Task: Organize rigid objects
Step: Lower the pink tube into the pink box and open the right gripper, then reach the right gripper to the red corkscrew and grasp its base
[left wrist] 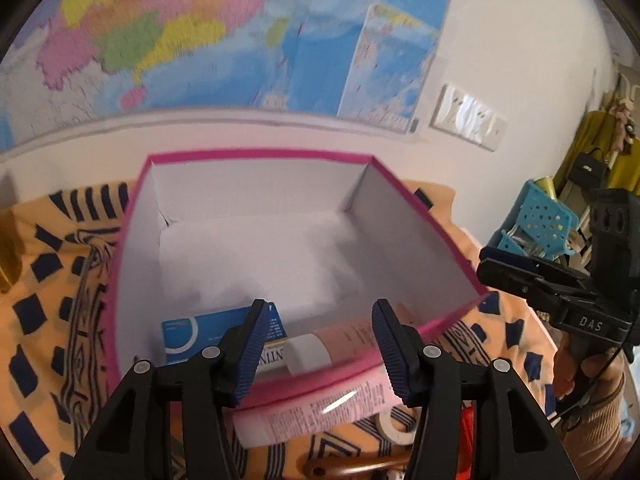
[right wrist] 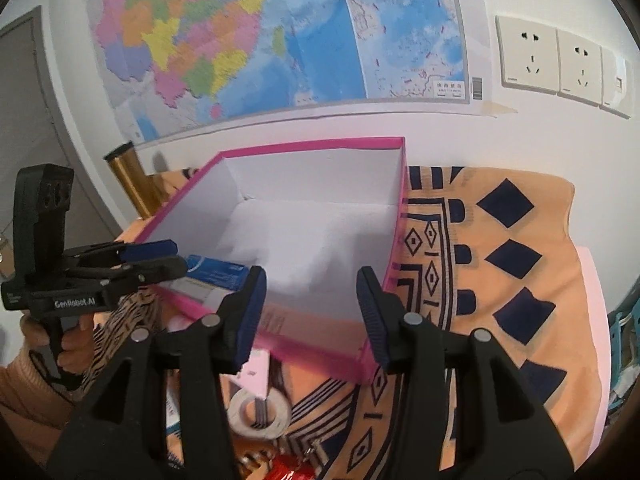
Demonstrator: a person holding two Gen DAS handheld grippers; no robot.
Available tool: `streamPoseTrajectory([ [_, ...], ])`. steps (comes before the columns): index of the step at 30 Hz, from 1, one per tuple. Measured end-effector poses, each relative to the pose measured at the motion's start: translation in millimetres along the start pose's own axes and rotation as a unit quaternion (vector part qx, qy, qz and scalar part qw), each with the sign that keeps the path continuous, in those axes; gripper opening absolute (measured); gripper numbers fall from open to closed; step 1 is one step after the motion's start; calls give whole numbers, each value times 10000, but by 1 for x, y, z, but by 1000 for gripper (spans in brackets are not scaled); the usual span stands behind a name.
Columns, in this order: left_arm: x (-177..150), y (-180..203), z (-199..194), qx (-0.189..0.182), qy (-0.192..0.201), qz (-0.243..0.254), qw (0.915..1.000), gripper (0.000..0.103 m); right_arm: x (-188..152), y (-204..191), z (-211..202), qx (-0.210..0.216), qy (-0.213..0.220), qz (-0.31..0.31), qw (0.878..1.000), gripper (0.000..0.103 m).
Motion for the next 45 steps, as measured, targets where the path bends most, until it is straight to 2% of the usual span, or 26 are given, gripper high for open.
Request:
streamPoseTrajectory([
  [3, -7, 12, -15, -75, 154, 201, 9997, 55, -11, -2, -14, 148, 34, 18, 9999, 49],
  [7, -22, 26, -26, -206, 166, 362, 9990, 56, -40, -4, -21, 240, -233, 0, 9994, 49],
  [14, -57, 41, -14, -383, -181, 355, 9985, 56, -115, 0, -14, 244, -1074, 221, 9937, 49],
  [18, -77, 49, -8, -482, -352, 326, 9977, 56, -137, -1, -17, 281, -1274, 372, 9908, 49],
  [25, -95, 55, -5, -593, -456, 171, 9971, 56, -150, -2, -21, 278, -1324, 466, 9897, 49],
  [37, -111, 69, 2, -688, -661, 249, 9951, 56, -156, -11, -7, 340, -1474, 658, 9863, 49],
  [40, -112, 71, 4, -719, -689, 277, 9946, 56, -156, -8, -6, 295, -1483, 710, 9860, 44],
  [42, -113, 73, 5, -743, -714, 297, 9942, 56, -157, -5, -6, 343, -1484, 813, 9850, 34],
  [45, -115, 75, 6, -789, -758, 325, 9935, 56, -158, 0, -6, 392, -1505, 960, 9832, 29],
])
Point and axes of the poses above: each gripper's, at about its wrist camera, not at the fingertips, and z roughly the way its jaws point, y to its right, x to its top, the point moved 7 cm from there along z, roughly the way its jaws point, and after that the axes turned 13 degrees about -x, right-handed, at the moved point
